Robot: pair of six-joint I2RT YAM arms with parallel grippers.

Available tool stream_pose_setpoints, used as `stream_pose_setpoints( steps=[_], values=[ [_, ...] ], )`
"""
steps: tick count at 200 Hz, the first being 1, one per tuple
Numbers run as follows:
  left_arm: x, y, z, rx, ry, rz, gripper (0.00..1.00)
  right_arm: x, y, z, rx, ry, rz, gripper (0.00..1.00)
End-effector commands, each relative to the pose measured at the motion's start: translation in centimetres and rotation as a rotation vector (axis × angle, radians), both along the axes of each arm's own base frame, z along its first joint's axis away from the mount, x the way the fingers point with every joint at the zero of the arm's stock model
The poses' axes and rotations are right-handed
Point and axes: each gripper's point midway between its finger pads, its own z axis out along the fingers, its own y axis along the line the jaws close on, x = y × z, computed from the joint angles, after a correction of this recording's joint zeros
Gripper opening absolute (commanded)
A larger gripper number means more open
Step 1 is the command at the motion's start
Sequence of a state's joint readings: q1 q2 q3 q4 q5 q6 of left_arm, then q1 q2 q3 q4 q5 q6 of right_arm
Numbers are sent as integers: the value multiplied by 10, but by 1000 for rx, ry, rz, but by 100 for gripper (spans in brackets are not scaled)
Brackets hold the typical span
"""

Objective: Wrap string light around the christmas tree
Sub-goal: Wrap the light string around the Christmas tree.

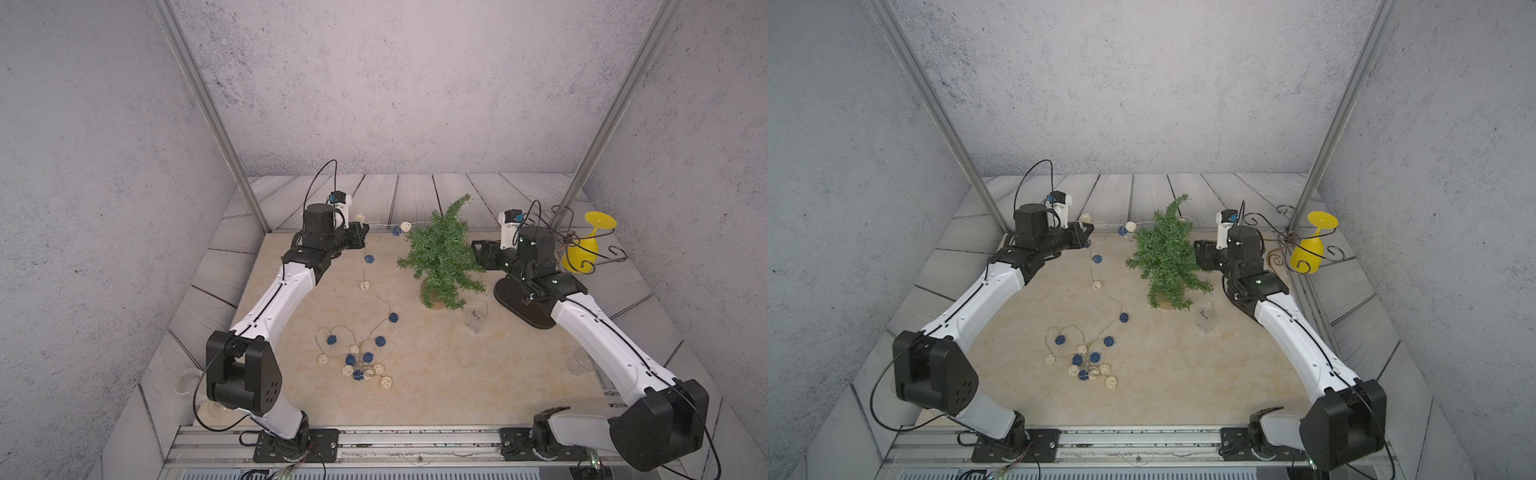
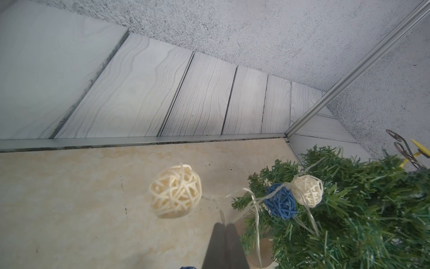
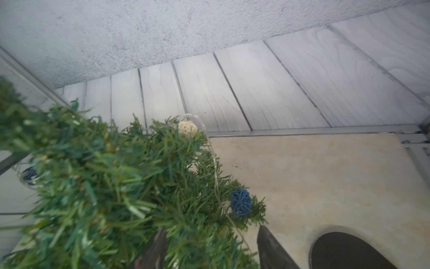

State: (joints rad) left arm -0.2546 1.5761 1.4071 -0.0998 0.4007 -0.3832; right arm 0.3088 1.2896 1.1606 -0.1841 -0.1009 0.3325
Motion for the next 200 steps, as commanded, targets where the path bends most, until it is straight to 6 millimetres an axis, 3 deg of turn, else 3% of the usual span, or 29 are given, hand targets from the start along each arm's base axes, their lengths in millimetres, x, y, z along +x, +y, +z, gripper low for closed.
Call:
stream_pose_setpoints(
  steps=[1,42,98,157,200],
  values=[
    [1,11,2,10,-13,25,0,-22,15,-1,64,30,93,62],
    [-14,5,0,-53,22,-56,0,-43,6,-1,75,23,76,72],
    [-45,3,-22,-97,78,-87,0,-83,20,-36,95,72,200,82],
    [-73,6,-34,-126,87,-104,0,-126,81,-81,-62,84,359,84],
    [-85,-12,-41,-203,109,-207,0,-149,107,-81,-83,-5,415,81]
  ],
)
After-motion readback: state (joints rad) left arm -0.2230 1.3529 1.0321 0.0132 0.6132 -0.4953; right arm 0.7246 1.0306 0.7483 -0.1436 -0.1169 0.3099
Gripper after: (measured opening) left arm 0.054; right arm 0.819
